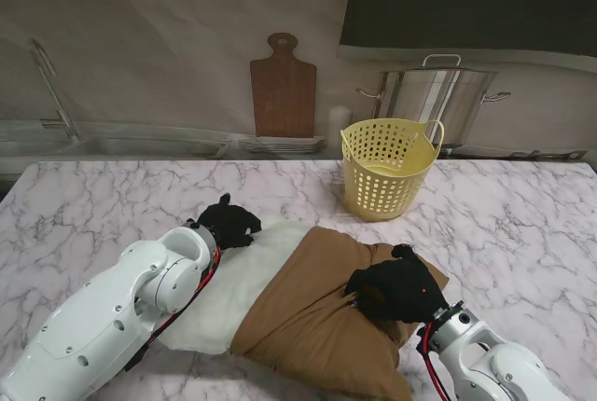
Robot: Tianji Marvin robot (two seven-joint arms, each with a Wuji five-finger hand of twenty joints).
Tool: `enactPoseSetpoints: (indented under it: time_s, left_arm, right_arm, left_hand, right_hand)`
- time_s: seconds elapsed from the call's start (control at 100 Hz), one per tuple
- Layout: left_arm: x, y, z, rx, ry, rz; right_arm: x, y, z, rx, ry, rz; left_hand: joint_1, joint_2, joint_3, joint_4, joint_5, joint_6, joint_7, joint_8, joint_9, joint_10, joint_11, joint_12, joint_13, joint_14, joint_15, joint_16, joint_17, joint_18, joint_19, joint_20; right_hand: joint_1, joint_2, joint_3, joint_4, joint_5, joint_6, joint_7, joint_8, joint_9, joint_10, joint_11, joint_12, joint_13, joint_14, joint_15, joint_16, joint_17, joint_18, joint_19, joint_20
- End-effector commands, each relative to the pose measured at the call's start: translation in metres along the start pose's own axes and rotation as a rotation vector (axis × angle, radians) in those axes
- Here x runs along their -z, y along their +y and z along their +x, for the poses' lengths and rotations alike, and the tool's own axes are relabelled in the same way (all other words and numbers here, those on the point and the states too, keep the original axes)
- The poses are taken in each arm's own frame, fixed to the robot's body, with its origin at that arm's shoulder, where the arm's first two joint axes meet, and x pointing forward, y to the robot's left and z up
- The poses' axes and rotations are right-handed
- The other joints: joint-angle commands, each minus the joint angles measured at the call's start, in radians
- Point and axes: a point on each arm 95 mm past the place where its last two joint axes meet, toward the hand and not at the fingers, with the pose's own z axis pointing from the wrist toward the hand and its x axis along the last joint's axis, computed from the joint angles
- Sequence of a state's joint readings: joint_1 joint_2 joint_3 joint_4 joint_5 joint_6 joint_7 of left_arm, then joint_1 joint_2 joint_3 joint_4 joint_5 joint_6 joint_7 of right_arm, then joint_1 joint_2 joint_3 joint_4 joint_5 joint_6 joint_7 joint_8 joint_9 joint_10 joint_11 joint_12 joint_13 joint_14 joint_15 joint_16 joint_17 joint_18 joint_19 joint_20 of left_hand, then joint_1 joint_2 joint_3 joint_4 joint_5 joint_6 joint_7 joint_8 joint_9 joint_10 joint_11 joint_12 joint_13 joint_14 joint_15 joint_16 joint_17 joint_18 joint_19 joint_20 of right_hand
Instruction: Remove the pillowcase from the pillow and put it in the laundry basket
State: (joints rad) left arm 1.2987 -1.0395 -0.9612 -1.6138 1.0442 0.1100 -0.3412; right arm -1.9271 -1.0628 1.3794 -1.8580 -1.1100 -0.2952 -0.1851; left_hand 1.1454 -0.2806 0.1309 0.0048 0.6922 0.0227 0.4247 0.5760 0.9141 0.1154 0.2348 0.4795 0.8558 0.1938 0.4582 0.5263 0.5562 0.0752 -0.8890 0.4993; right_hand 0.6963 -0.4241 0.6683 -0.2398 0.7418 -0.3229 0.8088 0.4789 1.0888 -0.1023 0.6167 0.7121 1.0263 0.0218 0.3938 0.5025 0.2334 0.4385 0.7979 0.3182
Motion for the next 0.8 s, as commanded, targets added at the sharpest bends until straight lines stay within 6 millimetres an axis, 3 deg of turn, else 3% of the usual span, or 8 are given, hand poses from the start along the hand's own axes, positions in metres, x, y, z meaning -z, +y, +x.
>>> enactPoseSetpoints:
  time_s: [0.0, 0.18, 0.37, 0.5, 0.55, 0.65, 0.74, 0.79]
  left_arm:
    - [0.007, 0.0, -0.003, -0.026, -0.004, -0.006]
    - [0.03, -0.013, -0.012, -0.004, 0.025, 0.065]
    - [0.059, -0.017, -0.011, 0.071, 0.119, 0.182]
    - [0.077, -0.012, -0.012, 0.113, 0.178, 0.203]
    - [0.083, -0.01, -0.013, 0.146, 0.198, 0.194]
    - [0.094, -0.003, -0.014, 0.219, 0.248, 0.143]
    - [0.103, 0.002, -0.017, 0.246, 0.299, 0.071]
    - [0.107, 0.005, -0.017, 0.262, 0.321, 0.041]
  right_arm:
    - [0.0, -0.001, -0.009, 0.006, -0.008, 0.014]
    - [-0.003, 0.001, -0.017, -0.016, -0.006, 0.01]
    - [-0.007, 0.004, -0.021, -0.033, -0.023, -0.003]
    - [-0.009, 0.007, -0.022, -0.03, -0.035, -0.01]
    - [-0.011, 0.009, -0.022, -0.037, -0.039, -0.014]
    - [-0.015, 0.012, -0.025, -0.047, -0.057, -0.017]
    - [-0.02, 0.014, -0.028, -0.076, -0.081, -0.018]
    - [-0.023, 0.014, -0.03, -0.094, -0.095, -0.015]
  left_hand:
    - [0.081, 0.05, -0.056, 0.0, -0.053, 0.017, -0.076, -0.027, -0.115, 0.041, -0.033, -0.113, -0.07, 0.061, -0.049, -0.024, -0.084, 0.052, 2.053, 0.03]
    - [0.014, 0.105, -0.112, -0.015, -0.056, 0.015, -0.132, -0.005, -0.26, 0.057, -0.107, -0.174, -0.258, 0.062, -0.18, -0.086, -0.323, 0.147, 1.819, 0.007]
    - [-0.01, 0.153, -0.143, -0.032, -0.059, 0.023, -0.138, -0.008, -0.299, 0.068, -0.143, -0.197, -0.284, 0.055, -0.209, -0.104, -0.341, 0.15, 1.752, 0.002]
    - [-0.062, 0.219, -0.153, -0.033, -0.107, 0.051, -0.213, -0.044, -0.511, 0.116, -0.23, -0.295, -0.36, 0.058, -0.259, -0.152, -0.369, 0.149, 1.671, -0.017]
    - [-0.136, 0.28, -0.162, -0.028, -0.157, 0.076, -0.289, -0.124, -0.614, 0.139, -0.241, -0.353, -0.415, 0.073, -0.28, -0.186, -0.399, 0.163, 1.613, -0.03]
    - [-0.3, 0.282, -0.168, -0.028, -0.362, 0.127, -0.383, -0.215, -0.787, 0.154, -0.268, -0.436, -0.526, 0.112, -0.319, -0.229, -0.46, 0.195, 1.479, -0.079]
    - [-0.495, 0.203, -0.17, -0.031, -0.537, 0.148, -0.443, -0.302, -0.844, 0.146, -0.274, -0.468, -0.606, 0.141, -0.347, -0.261, -0.487, 0.226, 1.342, -0.135]
    - [-0.546, 0.137, -0.165, -0.033, -0.558, 0.153, -0.458, -0.395, -0.844, 0.145, -0.274, -0.468, -0.636, 0.16, -0.357, -0.281, -0.477, 0.252, 1.276, -0.16]
  right_hand:
    - [0.119, 0.046, 0.148, 0.049, 0.068, -0.041, 0.08, 0.061, 0.043, 0.001, 0.107, 0.062, 0.05, -0.062, 0.058, 0.035, 0.004, 0.004, 0.024, -0.004]
    - [0.119, 0.052, 0.146, 0.047, 0.066, -0.044, 0.076, 0.076, 0.042, -0.003, 0.109, 0.081, 0.051, -0.063, 0.065, 0.043, 0.023, -0.009, 0.052, 0.007]
    - [0.121, 0.054, 0.145, 0.05, 0.066, -0.041, 0.074, 0.081, 0.042, 0.0, 0.107, 0.091, 0.05, -0.062, 0.066, 0.047, 0.02, -0.01, 0.062, 0.011]
    - [0.121, 0.056, 0.145, 0.052, 0.064, -0.038, 0.072, 0.081, 0.041, 0.001, 0.105, 0.094, 0.049, -0.061, 0.066, 0.048, -0.005, -0.003, 0.045, 0.003]
    - [0.121, 0.055, 0.144, 0.052, 0.063, -0.038, 0.071, 0.081, 0.041, 0.003, 0.104, 0.095, 0.049, -0.058, 0.066, 0.048, -0.005, -0.002, 0.044, 0.002]
    - [0.122, 0.054, 0.146, 0.055, 0.063, -0.032, 0.071, 0.081, 0.042, 0.006, 0.104, 0.096, 0.049, -0.056, 0.068, 0.05, -0.005, 0.001, 0.043, 0.001]
    - [0.126, 0.053, 0.151, 0.058, 0.061, -0.022, 0.07, 0.081, 0.042, 0.015, 0.105, 0.099, 0.05, -0.045, 0.072, 0.052, 0.002, 0.005, 0.048, 0.002]
    - [0.126, 0.052, 0.153, 0.059, 0.06, -0.017, 0.07, 0.081, 0.04, 0.018, 0.106, 0.1, 0.051, -0.041, 0.074, 0.053, 0.005, 0.006, 0.051, 0.004]
